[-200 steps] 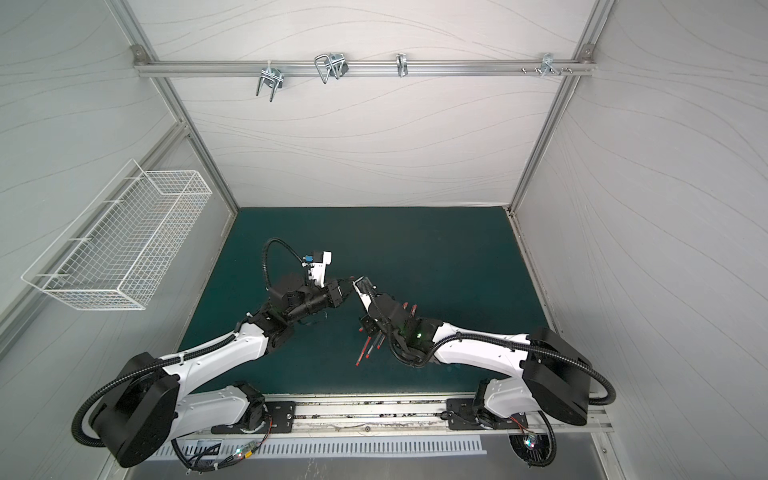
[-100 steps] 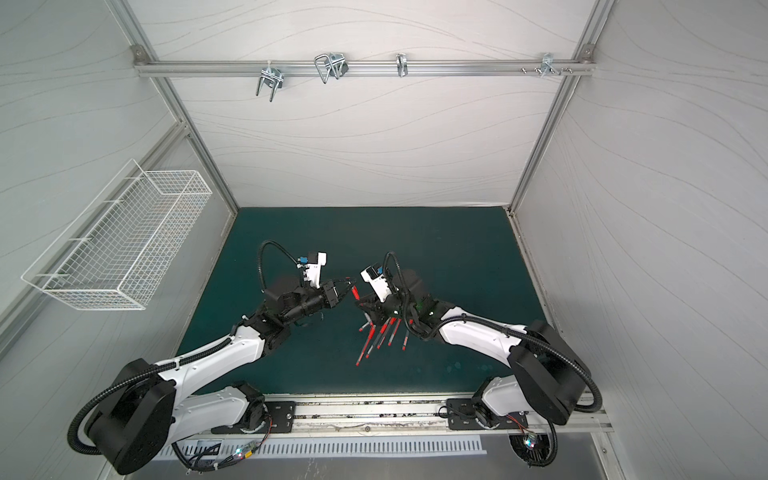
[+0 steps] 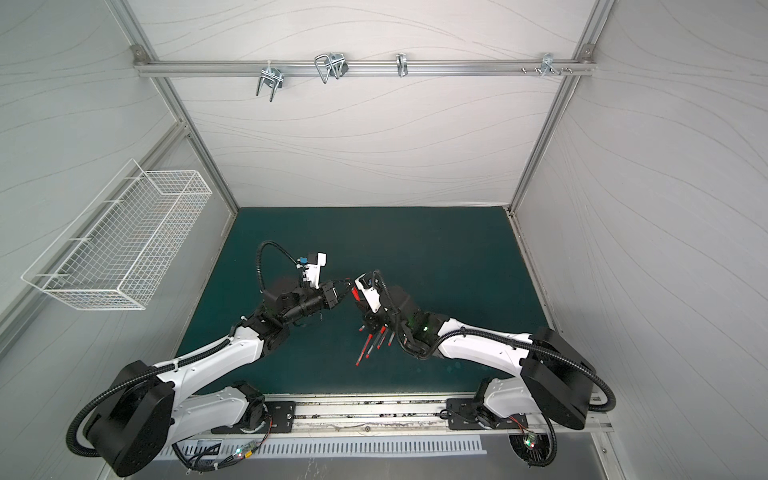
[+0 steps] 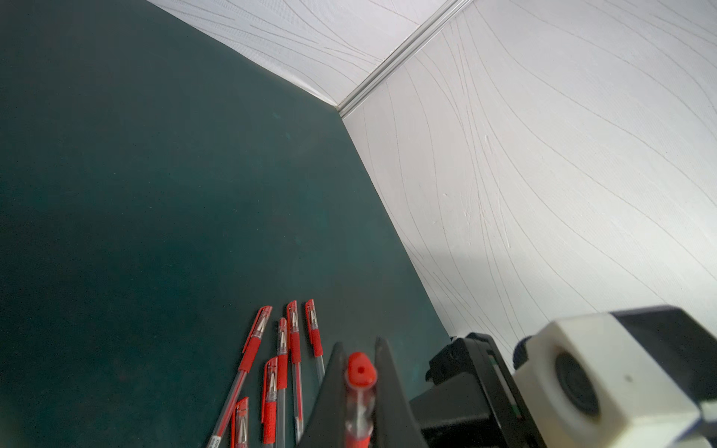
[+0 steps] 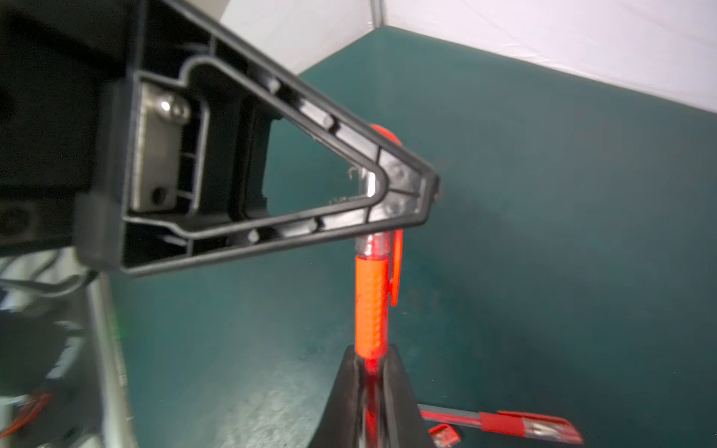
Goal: Remove pen caps from pens
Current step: Open the pen cap on the pen, then place the pen cap at the middle-left of the table.
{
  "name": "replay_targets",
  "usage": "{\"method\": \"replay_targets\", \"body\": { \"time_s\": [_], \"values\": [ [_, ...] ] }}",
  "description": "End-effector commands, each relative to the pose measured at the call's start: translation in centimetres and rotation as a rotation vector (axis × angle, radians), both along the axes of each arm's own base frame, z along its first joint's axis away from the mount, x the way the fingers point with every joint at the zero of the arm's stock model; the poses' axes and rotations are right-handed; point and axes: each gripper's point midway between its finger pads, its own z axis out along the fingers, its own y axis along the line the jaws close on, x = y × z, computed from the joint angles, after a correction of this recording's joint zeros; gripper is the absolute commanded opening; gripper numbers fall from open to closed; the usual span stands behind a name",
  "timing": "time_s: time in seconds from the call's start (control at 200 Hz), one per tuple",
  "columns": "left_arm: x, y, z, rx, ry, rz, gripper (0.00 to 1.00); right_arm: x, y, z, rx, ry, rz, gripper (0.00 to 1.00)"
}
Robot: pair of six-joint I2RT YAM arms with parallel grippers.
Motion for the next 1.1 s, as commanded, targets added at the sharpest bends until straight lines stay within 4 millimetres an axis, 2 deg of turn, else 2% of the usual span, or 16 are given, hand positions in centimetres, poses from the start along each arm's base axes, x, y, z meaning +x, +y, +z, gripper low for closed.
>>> {"method": "replay_targets", "body": {
  "time_s": [0.0, 0.12, 0.235, 0.405, 0.52, 0.75, 0.93, 0.955, 1.095],
  "values": [
    [2.1, 1.5, 3.5, -0.069, -0.108, 0.108, 0.00, 0.0, -1.5, -2.7, -0.201, -0.067, -0.037, 0.00],
    [2.2, 2.0, 3.6, -0.092, -0.105, 0.120, 0.00, -1.0, -1.1, -2.5, -0.142, 0.000, 0.027, 0.00],
    [2.1, 2.6, 3.9, -0.088, -0.123, 0.142, 0.00, -1.4, -1.4, -2.4, 0.010, 0.191, 0.138, 0.00],
    [1.9, 2.8, 4.4, -0.090, -0.136, 0.144, 0.00, -2.0, -1.3, -2.4, 0.101, 0.337, 0.264, 0.00],
    [1.8, 2.9, 4.4, -0.090, -0.136, 0.144, 0.00, -2.2, -1.2, -2.3, 0.129, 0.370, 0.307, 0.00],
    [2.1, 3.5, 3.9, -0.060, -0.118, 0.187, 0.00, -1.5, -1.7, -2.1, 0.123, 0.332, 0.255, 0.00],
    [3.2, 6.5, 1.6, 0.057, -0.042, 0.364, 0.00, 0.4, -2.8, -1.9, 0.097, 0.275, 0.136, 0.00],
    [3.3, 7.2, 0.6, 0.096, -0.005, 0.398, 0.00, 0.8, -3.1, -2.0, 0.084, 0.265, 0.114, 0.00],
    [3.6, 10.8, -1.5, 0.252, 0.061, 0.574, 0.00, 3.6, -6.0, -2.4, 0.033, 0.215, -0.075, 0.00]
  ]
}}
